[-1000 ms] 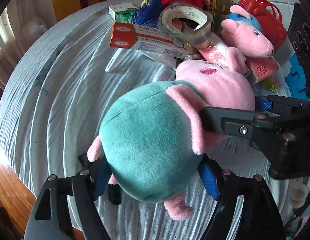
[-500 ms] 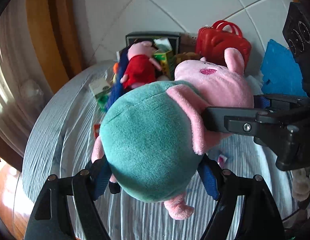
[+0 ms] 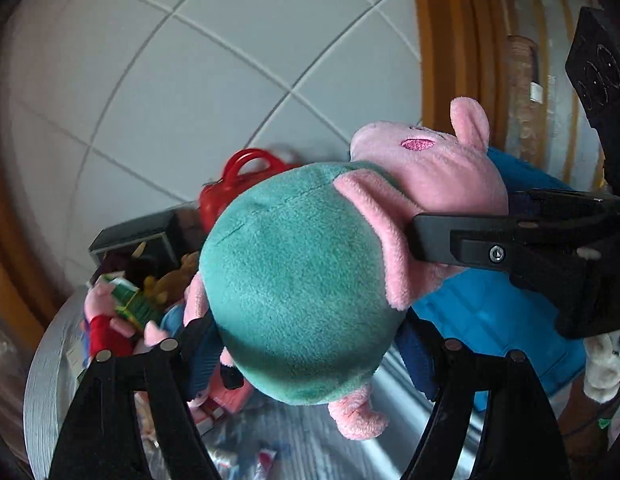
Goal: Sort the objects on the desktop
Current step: 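Carry the pig plush into the blue bin and open both tools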
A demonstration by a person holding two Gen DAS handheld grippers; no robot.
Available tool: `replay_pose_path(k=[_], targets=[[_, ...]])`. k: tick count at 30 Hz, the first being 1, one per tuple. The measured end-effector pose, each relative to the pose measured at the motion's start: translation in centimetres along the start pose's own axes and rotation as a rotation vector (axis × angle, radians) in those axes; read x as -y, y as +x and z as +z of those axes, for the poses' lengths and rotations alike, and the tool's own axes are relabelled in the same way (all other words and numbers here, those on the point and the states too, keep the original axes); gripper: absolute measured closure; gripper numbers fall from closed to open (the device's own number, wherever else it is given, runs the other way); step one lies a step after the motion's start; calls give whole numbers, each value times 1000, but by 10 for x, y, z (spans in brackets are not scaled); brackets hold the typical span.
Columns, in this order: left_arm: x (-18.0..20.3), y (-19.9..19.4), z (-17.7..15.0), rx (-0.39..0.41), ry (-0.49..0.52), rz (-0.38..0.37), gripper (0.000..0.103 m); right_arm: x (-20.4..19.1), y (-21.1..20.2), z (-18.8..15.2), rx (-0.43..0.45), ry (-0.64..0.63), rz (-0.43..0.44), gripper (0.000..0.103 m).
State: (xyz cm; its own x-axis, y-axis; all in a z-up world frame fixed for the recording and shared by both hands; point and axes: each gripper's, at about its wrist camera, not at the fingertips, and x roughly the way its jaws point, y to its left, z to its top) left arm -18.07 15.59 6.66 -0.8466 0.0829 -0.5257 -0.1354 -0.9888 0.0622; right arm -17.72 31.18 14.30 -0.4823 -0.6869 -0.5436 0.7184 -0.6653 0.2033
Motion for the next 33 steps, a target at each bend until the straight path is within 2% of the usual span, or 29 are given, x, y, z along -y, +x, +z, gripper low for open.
replay_pose_path(k=[5, 9, 14, 19, 26, 33], targets=[[83, 22, 46, 11, 68, -137, 26, 69, -63, 5, 68, 55, -135, 23], [147, 37, 73, -15, 125, -214, 26, 128, -108, -1, 101, 116, -221, 22], [224, 58, 93, -95, 179, -293, 25, 191, -148, -13, 116, 185, -290, 22], [283, 86, 102, -197, 220, -332, 24, 246, -168, -33, 95, 258, -319, 22], [322, 121, 96, -332, 228, -348, 21, 294, -179, -66, 32, 325, -322, 21], [334, 132, 87, -400, 213, -336, 20, 313, -176, -83, -7, 364, -330, 18]])
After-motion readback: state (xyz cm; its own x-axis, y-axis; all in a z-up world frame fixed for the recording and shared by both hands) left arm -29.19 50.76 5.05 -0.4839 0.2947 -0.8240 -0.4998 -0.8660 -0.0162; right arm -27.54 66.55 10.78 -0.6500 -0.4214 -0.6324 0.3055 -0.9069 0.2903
